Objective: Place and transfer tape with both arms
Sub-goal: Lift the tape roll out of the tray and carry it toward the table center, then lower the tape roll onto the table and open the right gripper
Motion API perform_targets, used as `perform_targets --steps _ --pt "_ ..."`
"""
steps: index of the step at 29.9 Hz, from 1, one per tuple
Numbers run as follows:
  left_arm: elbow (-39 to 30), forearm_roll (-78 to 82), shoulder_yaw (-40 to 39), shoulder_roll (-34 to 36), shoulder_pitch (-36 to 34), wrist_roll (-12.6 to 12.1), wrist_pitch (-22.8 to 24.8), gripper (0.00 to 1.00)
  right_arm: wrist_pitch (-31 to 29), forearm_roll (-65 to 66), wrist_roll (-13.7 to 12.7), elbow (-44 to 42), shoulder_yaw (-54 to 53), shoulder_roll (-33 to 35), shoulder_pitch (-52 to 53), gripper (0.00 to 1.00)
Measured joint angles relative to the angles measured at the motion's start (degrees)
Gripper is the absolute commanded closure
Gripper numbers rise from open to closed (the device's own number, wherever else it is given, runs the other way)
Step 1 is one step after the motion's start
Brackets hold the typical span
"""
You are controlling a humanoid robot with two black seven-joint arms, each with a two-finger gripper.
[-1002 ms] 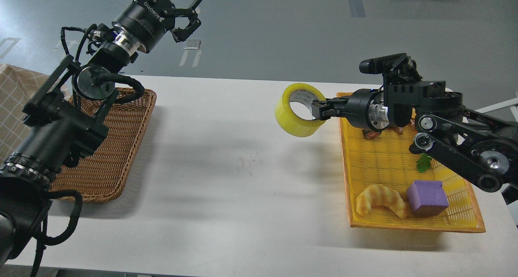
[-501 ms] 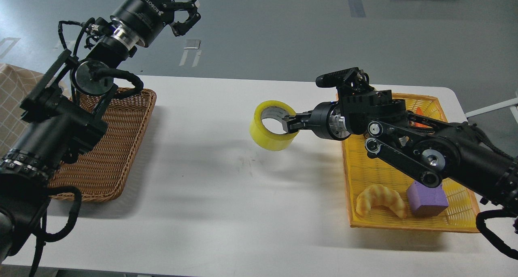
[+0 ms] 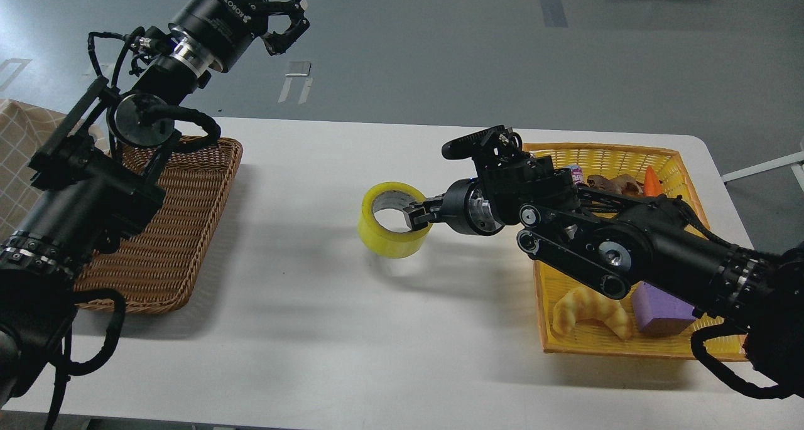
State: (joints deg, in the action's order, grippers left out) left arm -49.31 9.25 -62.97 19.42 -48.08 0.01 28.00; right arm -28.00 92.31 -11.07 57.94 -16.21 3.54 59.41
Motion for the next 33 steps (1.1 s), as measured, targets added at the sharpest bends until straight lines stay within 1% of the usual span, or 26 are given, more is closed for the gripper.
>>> perform_targets --steps 6,10,33 --pt "0.0 0.0 -0.1 0.0 0.0 0.2 0.0 0.02 0.0 0.1 0.0 -2.2 1.1 -1.9 0.0 1.00" --pt "0.0 0.0 -0.1 0.0 0.0 1.0 0.0 0.02 0.0 0.1 0.0 -4.3 1.3 -3.3 0.0 1.00" --pt "0.0 0.1 -0.6 0.4 0.2 1.2 0.0 0.02 0.0 0.6 0.0 -6.2 5.4 -3.5 0.3 1.00"
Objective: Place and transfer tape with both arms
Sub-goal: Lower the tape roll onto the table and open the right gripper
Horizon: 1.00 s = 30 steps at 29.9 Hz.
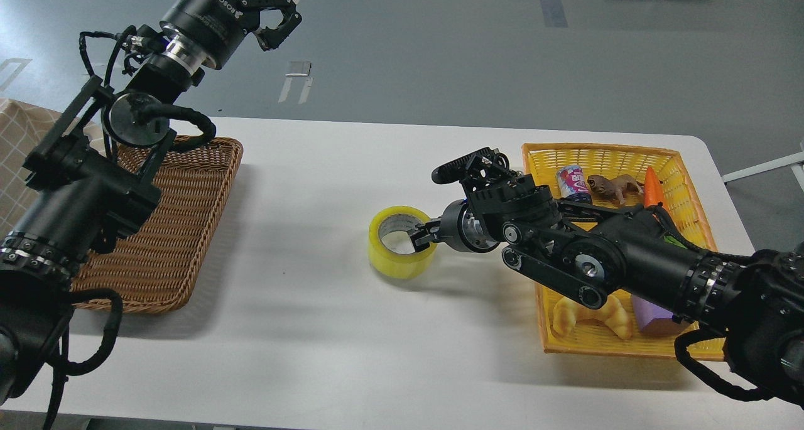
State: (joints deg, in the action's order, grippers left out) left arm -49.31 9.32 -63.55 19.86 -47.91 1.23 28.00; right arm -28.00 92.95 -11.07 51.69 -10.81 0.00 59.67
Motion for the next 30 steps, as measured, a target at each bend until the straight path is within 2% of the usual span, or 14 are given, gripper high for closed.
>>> perform_targets --steps 18,19,20,24,26,27,29,30 --pt "0.0 0.0 -0.1 0.2 0.0 0.0 0.0 0.02 0.0 0.2 0.0 0.0 0.0 0.0 -0.2 1.00" --pt "0.0 0.0 -0.1 0.3 0.0 0.1 0.0 0.02 0.0 0.2 0.0 0.1 0.0 0.0 -0.2 0.96" --pt "0.0 0.0 -0.1 0.4 0.0 0.1 0.0 0.02 0.0 0.2 0.0 0.1 -0.1 0.0 -0.3 0.85" --pt "0.0 0.0 -0.1 0.5 0.0 0.1 0.0 0.02 0.0 0.2 0.0 0.1 -0.2 0.0 -0.5 0.79" --pt "0.0 0.0 -0.1 0.5 0.0 0.1 0.0 0.02 0.0 0.2 0.0 0.1 -0.3 0.0 -0.6 0.65" --pt "0.0 0.0 -0.1 0.5 0.0 0.1 0.0 0.02 0.0 0.2 0.0 0.0 -0.3 0.0 -0.6 0.62" --pt "0.0 0.0 -0.1 0.5 0.0 0.1 0.0 0.02 0.0 0.2 0.0 0.0 -0.4 0.0 -0.7 0.46" --pt "0.0 0.0 -0.1 0.5 0.0 0.1 0.0 0.02 0.0 0.2 0.0 0.0 -0.5 0.0 -0.7 0.44"
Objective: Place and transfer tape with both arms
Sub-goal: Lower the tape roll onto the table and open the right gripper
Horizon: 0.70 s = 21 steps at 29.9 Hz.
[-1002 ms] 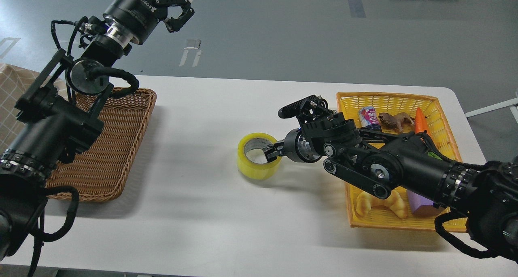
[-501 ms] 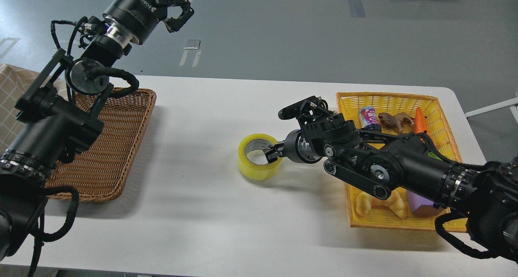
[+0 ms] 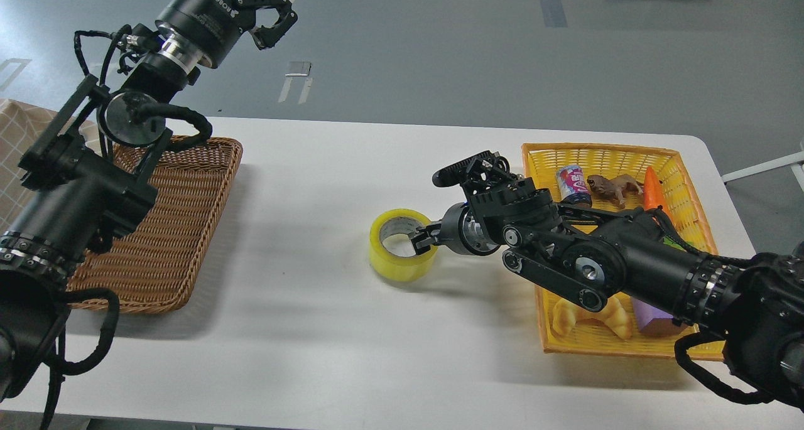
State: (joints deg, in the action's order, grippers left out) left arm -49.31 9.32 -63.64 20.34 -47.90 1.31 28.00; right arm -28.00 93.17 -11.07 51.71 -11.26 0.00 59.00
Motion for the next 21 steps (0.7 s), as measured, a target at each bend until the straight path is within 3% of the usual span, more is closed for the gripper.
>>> perform_targets --steps 8,13,21 --pt "0.0 0.0 -0.1 -0.1 0.0 0.0 0.0 0.02 0.0 -0.2 0.1 0.0 -1.0 0.0 -0.1 0.14" --pt "0.0 0.0 -0.1 -0.1 0.0 0.0 0.0 0.02 0.0 -0.7 0.2 0.2 -1.9 0.0 0.1 0.08" --pt "-0.2 0.0 0.0 -0.1 0.0 0.0 0.0 0.02 0.0 -1.1 0.2 2.8 -5.6 1.4 1.3 0.08"
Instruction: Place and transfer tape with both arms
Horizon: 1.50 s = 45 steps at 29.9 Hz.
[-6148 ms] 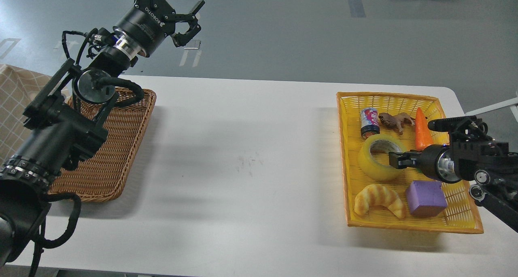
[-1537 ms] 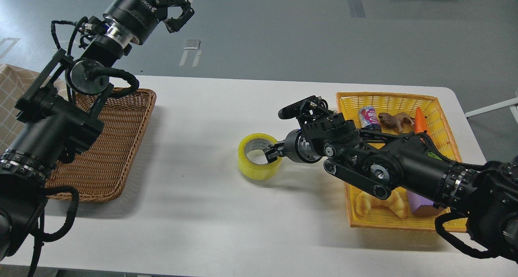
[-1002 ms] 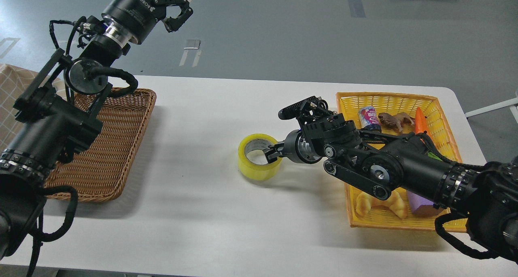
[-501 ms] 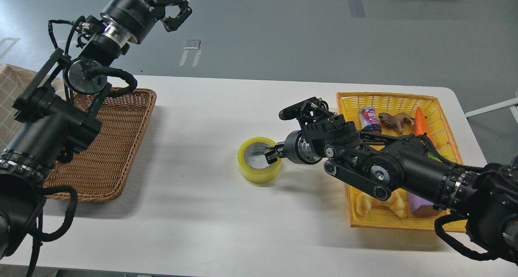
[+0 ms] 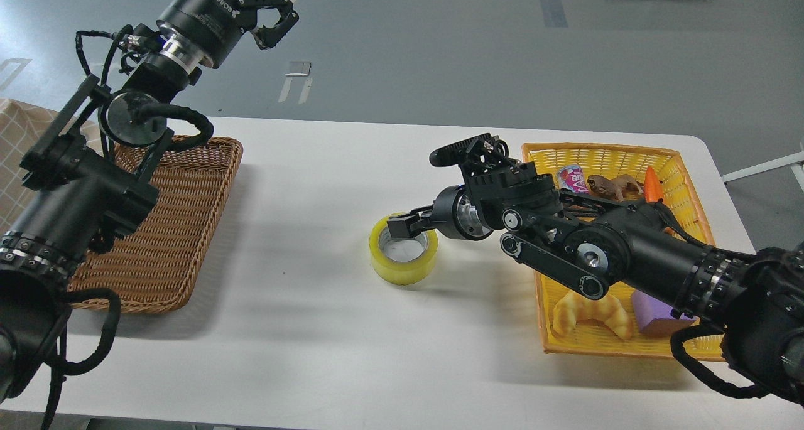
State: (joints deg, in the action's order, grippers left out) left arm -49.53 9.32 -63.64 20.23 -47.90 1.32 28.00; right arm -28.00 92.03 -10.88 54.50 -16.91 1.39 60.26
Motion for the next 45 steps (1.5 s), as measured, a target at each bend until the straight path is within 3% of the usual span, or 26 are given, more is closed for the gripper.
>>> perform_targets --steps 12,21,28,38,45 --pt "-1.2 0.1 0.2 0.2 0.5 -0.1 0.0 0.02 0.0 -3.6 0.3 13.5 -9.4 12.4 -0.8 0.02" --pt "-1.3 0.2 0.5 0.3 1.2 -0.1 0.0 0.02 0.0 -6.6 0.2 21.4 -27.0 18.1 -9.6 0.01" --pt "-1.3 0.4 1.0 -0.3 1.3 -0.1 0.0 0.02 0.0 -9.6 0.5 25.6 -46.3 17.4 -20.4 0.01" --pt "-1.3 0.9 1.3 -0.8 1.4 -0.1 0.0 0.02 0.0 -19.7 0.6 25.6 -74.8 9.8 -28.2 0.01" --pt "-1.2 0.9 2.2 -0.5 1.8 -0.2 0.0 0.02 0.0 -33.2 0.6 23.1 -82.0 4.3 -29.3 0.01"
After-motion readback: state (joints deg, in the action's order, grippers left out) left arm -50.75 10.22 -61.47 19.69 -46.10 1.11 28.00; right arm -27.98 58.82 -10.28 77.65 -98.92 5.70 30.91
